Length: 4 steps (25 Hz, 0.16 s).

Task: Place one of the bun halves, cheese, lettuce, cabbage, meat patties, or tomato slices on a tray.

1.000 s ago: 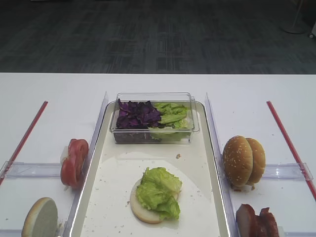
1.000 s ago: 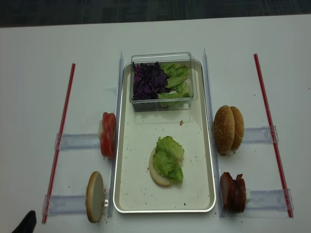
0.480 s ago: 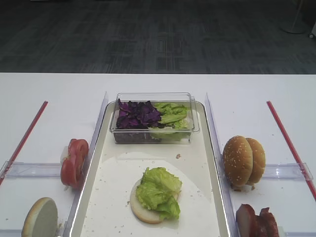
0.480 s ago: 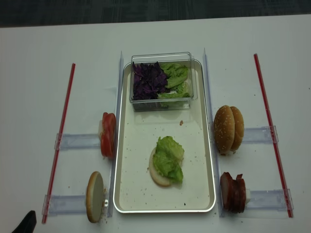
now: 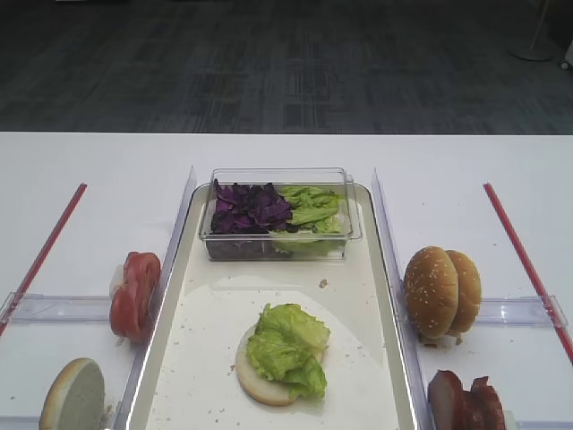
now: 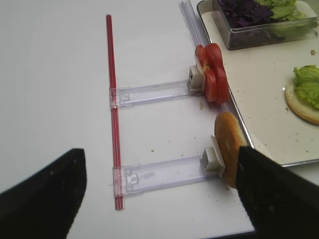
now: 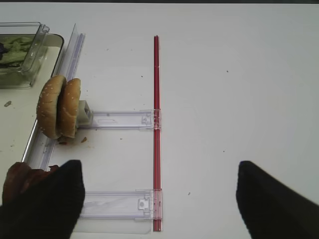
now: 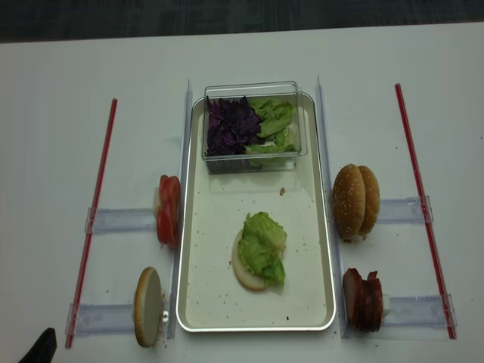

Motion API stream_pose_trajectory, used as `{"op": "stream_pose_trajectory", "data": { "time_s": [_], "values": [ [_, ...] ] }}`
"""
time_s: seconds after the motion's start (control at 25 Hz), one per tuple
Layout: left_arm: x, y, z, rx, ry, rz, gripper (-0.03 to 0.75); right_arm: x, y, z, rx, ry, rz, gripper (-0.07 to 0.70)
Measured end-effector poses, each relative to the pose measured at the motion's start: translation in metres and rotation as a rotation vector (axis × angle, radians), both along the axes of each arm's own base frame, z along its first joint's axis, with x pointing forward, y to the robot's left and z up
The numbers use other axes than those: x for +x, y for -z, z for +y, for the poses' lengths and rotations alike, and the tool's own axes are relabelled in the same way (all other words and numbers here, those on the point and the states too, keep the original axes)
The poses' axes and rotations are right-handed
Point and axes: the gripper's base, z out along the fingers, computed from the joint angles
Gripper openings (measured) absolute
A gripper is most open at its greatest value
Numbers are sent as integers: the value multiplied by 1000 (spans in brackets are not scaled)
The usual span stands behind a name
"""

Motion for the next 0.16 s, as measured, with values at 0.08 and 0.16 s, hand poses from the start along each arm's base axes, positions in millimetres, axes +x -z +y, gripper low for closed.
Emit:
{"op": "stream_pose_trajectory", "data": {
  "time_s": [0.08,0.16],
  "values": [
    [0,0,0,0,0,0,565,0,0,0,0,0,0,634],
    [0,0,0,0,0,0,565,0,0,0,0,0,0,634]
  ]
}}
